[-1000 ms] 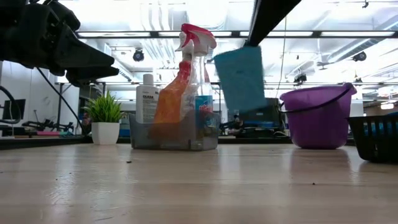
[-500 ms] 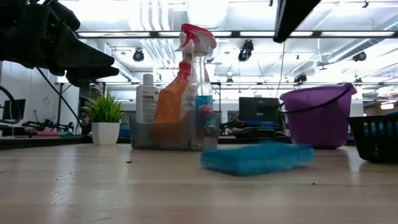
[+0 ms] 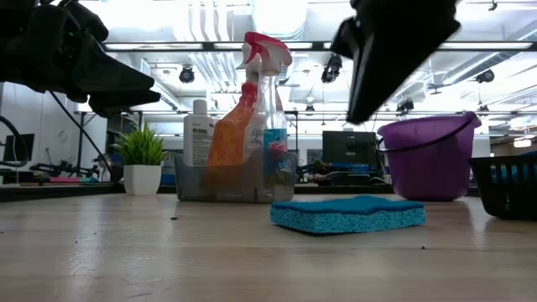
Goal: Pick & Place Kitchen Items
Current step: Put the blue sponge into the black basket
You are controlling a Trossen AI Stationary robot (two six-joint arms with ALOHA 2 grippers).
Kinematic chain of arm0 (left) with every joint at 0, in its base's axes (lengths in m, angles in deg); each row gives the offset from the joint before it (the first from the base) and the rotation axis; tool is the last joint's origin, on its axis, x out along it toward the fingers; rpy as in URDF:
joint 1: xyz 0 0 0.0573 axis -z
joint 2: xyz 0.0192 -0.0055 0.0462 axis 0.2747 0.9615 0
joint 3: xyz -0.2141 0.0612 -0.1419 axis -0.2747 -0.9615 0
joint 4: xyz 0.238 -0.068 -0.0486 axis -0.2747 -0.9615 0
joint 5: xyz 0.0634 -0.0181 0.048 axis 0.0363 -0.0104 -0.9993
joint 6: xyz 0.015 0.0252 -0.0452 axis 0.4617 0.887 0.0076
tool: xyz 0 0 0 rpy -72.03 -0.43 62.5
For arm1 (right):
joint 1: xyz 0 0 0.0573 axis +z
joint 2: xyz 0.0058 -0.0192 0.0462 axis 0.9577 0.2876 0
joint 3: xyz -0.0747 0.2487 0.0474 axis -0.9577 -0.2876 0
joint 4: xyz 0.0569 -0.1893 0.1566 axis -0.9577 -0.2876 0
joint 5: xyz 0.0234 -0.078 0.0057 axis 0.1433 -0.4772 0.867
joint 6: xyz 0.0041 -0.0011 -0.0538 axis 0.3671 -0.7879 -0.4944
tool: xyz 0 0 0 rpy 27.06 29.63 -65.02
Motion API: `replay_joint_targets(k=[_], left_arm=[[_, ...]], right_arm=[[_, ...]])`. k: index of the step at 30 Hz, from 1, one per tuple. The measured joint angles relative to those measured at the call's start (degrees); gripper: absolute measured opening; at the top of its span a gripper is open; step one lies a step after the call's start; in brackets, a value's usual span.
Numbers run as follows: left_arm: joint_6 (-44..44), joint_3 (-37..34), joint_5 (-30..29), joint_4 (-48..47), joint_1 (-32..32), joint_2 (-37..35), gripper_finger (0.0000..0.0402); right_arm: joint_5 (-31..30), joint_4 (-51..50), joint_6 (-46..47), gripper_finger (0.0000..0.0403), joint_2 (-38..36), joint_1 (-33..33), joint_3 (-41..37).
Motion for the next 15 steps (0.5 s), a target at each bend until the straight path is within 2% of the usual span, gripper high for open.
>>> replay_joint_targets(k=[4, 12, 15], left_arm=[[0.0, 0.0, 0.0, 0.0, 0.0, 0.0, 0.0231], [0.0, 0.0, 0.0, 0.0, 0.0, 0.0, 0.0231], [0.0, 0.0, 0.0, -0.1, 0.0, 0.0, 0.0231]], right_arm=[[0.7, 0.7, -3.0, 0.0091, 0.0, -0.8, -2.1], [4.6, 6.2, -13.3, 0.0279, 0.8, -3.1, -4.0], [7.7, 6.1, -16.1, 0.0322, 3.2, -4.2, -3.9]])
